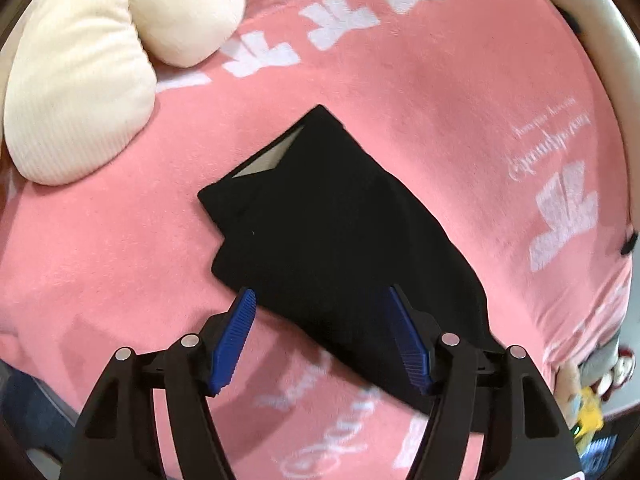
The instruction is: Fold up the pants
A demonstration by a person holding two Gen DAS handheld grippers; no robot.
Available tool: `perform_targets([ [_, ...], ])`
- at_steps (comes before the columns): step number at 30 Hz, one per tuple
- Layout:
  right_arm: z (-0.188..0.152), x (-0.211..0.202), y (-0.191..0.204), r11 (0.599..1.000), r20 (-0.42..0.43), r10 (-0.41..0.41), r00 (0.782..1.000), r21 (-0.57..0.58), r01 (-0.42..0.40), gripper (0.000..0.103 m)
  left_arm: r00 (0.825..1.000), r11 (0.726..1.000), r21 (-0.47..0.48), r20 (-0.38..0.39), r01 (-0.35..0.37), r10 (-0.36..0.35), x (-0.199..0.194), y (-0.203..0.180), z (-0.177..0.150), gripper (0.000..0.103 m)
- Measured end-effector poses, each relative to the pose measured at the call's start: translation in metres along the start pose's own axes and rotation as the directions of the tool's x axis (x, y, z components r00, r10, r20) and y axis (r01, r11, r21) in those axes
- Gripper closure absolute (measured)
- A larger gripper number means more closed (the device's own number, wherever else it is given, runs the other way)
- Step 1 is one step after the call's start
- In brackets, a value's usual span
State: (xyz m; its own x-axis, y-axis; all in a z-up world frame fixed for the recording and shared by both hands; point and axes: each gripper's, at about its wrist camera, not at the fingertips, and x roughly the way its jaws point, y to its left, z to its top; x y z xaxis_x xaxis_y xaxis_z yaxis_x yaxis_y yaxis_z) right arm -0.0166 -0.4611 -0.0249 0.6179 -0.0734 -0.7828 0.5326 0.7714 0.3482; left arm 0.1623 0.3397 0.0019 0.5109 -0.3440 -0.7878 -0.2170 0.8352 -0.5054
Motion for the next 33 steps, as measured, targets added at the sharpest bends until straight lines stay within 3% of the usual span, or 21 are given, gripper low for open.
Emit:
perform_targets([
  [2, 0.001, 0.002, -0.003, 1.000, 0.002, 0.012, 1.000, 0.027, -0.012, 0.046, 0.998, 0.997, -0.035, -0.015, 0.068, -0.068, 0.016, 0.001, 0.008, 0.039],
  [4, 0.001, 0.006, -0.003, 1.000, 0.001, 0.011, 1.000, 0.025, -0.011, 0.046, 0.994, 0.994, -0.051, -0.045, 0.093, -0.095, 0.030, 0.006, 0.016, 0.049],
  [6, 0.002, 0.012, -0.003, 0.999, -0.013, 0.014, 1.000, 0.031, -0.014, 0.046, 0.991, 0.995, -0.052, -0.094, 0.089, -0.094, 0.045, 0.004, 0.021, 0.085],
  [7, 0.003, 0.013, -0.003, 0.999, -0.015, 0.004, 1.000, 0.033, -0.003, 0.046, 0.992, 0.995, -0.072, -0.099, 0.067, -0.074, 0.046, 0.005, 0.025, 0.088],
  [10, 0.001, 0.009, 0.000, 1.000, 0.004, -0.009, 1.000, 0.012, 0.009, 0.046, 0.993, 0.991, -0.105, -0.073, 0.082, -0.090, 0.024, 0.009, 0.027, 0.081],
  [12, 0.001, 0.007, 0.002, 1.000, 0.012, -0.017, 1.000, -0.007, 0.017, 0.046, 0.993, 0.991, -0.100, -0.071, 0.088, -0.095, 0.010, 0.010, 0.020, 0.056],
  [14, 0.001, 0.006, 0.005, 0.999, 0.017, -0.029, 0.999, -0.024, 0.029, 0.046, 0.994, 0.992, -0.105, -0.077, 0.065, -0.074, 0.002, 0.013, 0.008, 0.038],
  [15, 0.001, 0.007, 0.007, 0.999, 0.014, -0.028, 1.000, -0.030, 0.028, 0.046, 0.994, 0.991, -0.122, -0.091, 0.054, -0.065, 0.003, 0.016, 0.002, 0.034],
  [19, 0.001, 0.009, 0.012, 0.999, 0.010, -0.022, 1.000, -0.030, 0.022, 0.046, 0.987, 0.984, -0.169, -0.137, 0.056, -0.080, 0.030, 0.019, 0.002, 0.033],
  [22, 0.001, 0.011, 0.014, 0.999, 0.008, -0.029, 1.000, -0.036, 0.029, 0.046, 0.987, 0.988, -0.144, -0.136, 0.061, -0.081, 0.048, 0.016, 0.017, 0.042],
  [23, 0.001, 0.010, 0.014, 0.999, 0.008, -0.030, 1.000, -0.036, 0.030, 0.046, 0.989, 0.988, -0.143, -0.130, 0.054, -0.073, 0.051, 0.017, 0.023, 0.080],
  [24, 0.001, 0.010, 0.014, 0.999, 0.008, -0.027, 1.000, -0.035, 0.027, 0.046, 0.989, 0.989, -0.131, -0.127, 0.063, -0.080, 0.051, 0.017, 0.028, 0.090],
  [26, 0.000, 0.008, 0.015, 0.998, 0.022, -0.038, 0.999, -0.039, 0.039, 0.046, 0.987, 0.987, -0.111, -0.099, 0.112, -0.123, 0.036, 0.010, 0.041, 0.095],
  [29, 0.000, 0.005, 0.012, 0.998, 0.032, -0.046, 0.998, -0.043, 0.047, 0.046, 0.996, 0.996, -0.019, -0.018, 0.088, -0.088, 0.001, -0.008, 0.050, 0.097],
  [31, -0.001, 0.008, 0.008, 0.998, 0.024, -0.053, 0.998, -0.041, 0.054, 0.046, 1.000, 1.000, 0.006, 0.004, 0.028, -0.028, -0.001, -0.005, 0.052, 0.096],
  [33, -0.001, 0.014, 0.001, 0.997, 0.001, -0.064, 0.998, -0.036, 0.064, 0.046, 0.995, 0.995, 0.063, -0.058, -0.075, 0.079, 0.029, 0.005, 0.050, 0.092],
])
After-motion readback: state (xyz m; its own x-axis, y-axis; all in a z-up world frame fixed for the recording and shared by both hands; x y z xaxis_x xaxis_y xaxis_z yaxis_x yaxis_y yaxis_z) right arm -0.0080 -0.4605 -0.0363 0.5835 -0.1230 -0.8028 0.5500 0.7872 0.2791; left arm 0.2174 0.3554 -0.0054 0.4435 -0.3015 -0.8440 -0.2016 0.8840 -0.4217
